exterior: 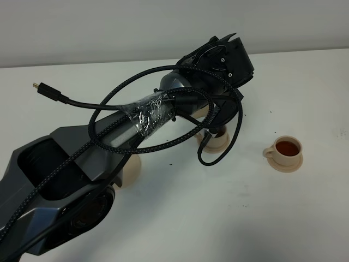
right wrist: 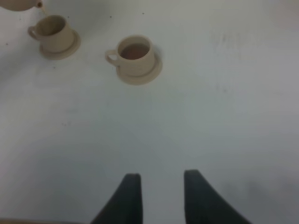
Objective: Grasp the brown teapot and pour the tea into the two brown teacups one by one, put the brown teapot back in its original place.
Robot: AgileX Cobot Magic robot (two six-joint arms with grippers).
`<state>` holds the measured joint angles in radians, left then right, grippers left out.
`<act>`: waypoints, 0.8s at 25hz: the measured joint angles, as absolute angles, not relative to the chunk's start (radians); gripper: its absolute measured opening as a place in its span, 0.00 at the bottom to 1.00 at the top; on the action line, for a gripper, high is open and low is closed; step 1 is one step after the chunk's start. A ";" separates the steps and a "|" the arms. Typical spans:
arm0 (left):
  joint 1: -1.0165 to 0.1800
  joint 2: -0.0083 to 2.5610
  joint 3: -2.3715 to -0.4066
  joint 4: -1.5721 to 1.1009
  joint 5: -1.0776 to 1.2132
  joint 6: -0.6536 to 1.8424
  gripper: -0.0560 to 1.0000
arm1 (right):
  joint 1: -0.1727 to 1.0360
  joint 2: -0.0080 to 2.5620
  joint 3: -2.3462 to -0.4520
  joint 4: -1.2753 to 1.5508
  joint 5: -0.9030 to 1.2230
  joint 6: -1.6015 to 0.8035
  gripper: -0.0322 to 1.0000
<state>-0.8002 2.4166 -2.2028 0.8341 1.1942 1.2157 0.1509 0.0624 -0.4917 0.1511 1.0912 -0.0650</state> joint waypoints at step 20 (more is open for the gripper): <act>-0.802 2.398 -2.135 0.882 1.194 1.188 0.17 | 0.151 0.062 -0.492 0.151 1.091 -0.065 0.26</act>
<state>-0.8021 2.3983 -2.1347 0.8821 1.1942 1.1882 0.1509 0.0624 -0.4917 0.1511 1.0912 -0.0647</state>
